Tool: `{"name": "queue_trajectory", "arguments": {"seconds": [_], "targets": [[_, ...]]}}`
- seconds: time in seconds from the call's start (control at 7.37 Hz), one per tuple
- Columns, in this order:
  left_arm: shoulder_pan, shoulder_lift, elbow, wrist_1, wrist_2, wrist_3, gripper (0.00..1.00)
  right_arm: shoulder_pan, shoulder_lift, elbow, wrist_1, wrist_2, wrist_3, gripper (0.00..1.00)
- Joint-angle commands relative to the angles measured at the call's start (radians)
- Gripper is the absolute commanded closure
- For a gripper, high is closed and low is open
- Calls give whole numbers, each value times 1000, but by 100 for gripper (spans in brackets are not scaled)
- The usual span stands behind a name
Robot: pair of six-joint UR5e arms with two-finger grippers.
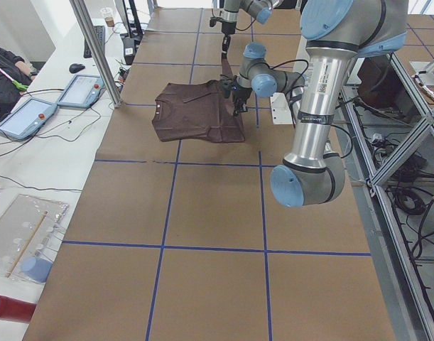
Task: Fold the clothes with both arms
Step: 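Lift the hem with both grippers and fold it toward the collar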
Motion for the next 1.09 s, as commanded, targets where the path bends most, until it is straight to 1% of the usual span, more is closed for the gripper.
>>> {"name": "queue_trajectory", "arguments": {"seconds": [0.0, 0.14, 0.27, 0.41, 0.54, 0.68, 0.81, 0.95], "targets": [[-143, -105, 184, -5, -16, 132, 100, 101, 180, -250, 20, -1, -44, 100], [-181, -153, 271, -22, -14, 161, 100, 138, 208, -384, 149, -3, -49, 100], [-199, -179, 348, -77, -14, 170, 100, 153, 248, -522, 281, -4, -48, 100], [-203, -190, 442, -187, -14, 169, 100, 156, 304, -640, 341, -11, -49, 100], [-203, -214, 546, -291, -13, 167, 100, 159, 356, -722, 351, -20, -51, 100], [-208, -254, 632, -358, -13, 160, 100, 159, 389, -768, 353, -49, -49, 100], [-209, -288, 695, -384, -11, 155, 100, 159, 389, -781, 353, -52, -49, 100], [-209, -306, 737, -409, -10, 152, 100, 159, 388, -782, 353, -52, -49, 100]]}}
